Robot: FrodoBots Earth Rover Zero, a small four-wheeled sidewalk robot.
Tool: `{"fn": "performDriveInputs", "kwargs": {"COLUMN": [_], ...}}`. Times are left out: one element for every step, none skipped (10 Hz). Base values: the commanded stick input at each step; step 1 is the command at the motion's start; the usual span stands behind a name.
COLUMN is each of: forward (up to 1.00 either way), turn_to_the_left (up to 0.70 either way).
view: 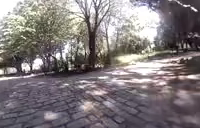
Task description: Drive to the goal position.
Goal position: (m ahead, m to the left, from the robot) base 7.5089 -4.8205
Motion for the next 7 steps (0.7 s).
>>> {"fn": "performDriveInputs", "kwargs": {"forward": [0.85, 0.85, 0.85, 0.85, 0.85, 0.85, 0.85], "turn_to_the_left": [-0.34, -0.34, -0.09, 0.0, 0.0, 0.0, 0.0]}}
